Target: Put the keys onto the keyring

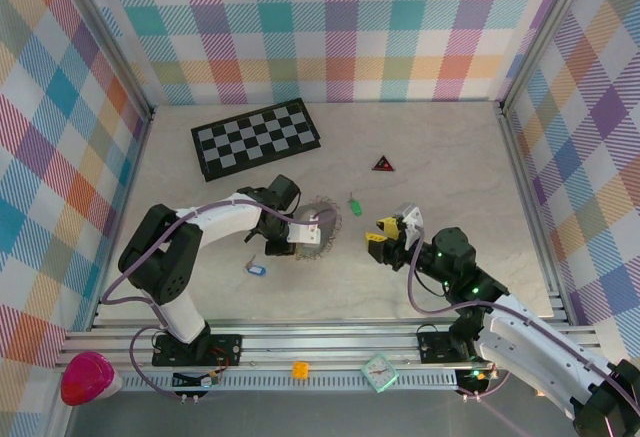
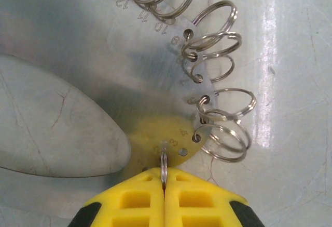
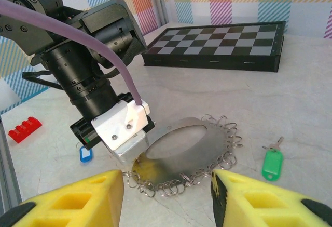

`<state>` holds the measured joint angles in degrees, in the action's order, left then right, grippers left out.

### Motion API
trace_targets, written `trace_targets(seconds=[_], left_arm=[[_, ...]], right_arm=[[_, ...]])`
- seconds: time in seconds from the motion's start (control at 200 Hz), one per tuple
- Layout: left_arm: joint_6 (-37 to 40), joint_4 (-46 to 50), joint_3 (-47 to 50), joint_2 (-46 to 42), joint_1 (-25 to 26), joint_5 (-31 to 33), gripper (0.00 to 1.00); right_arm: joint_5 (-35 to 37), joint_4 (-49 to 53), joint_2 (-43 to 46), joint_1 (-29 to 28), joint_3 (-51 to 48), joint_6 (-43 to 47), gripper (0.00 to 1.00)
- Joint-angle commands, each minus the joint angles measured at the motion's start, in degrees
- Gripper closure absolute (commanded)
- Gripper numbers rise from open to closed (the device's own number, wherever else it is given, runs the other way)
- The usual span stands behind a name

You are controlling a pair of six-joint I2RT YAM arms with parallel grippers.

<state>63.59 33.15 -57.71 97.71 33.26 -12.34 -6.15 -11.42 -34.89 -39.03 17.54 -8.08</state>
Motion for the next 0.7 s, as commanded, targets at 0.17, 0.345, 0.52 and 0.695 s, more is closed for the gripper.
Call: trace_targets(seconds=[0.17, 0.345, 0.52, 0.695], left_arm=[[-11.30, -8.33, 2.70, -15.85, 1.26, -0.67, 1.00], [-19.03, -13.63, 5.18, -25.48, 1.44, -3.79, 1.00], [-23.43, -22.93, 9.79, -32.40, 1.46, -10.29, 1.00], [-25.23, -26.87, 10.78, -34.30, 1.38, -16.49, 1.00]], right_arm=[[3.32, 0.53, 1.73, -0.32, -0.44, -1.08, 0.53], [2.49, 0.42, 1.17, -0.34, 0.62, -1.62, 0.54], [1.74, -1.71, -2.11, -0.33, 2.28, -0.84, 0.54], [-0.82, 2.36, -10.92, 0.50, 9.44, 0.53, 0.54]])
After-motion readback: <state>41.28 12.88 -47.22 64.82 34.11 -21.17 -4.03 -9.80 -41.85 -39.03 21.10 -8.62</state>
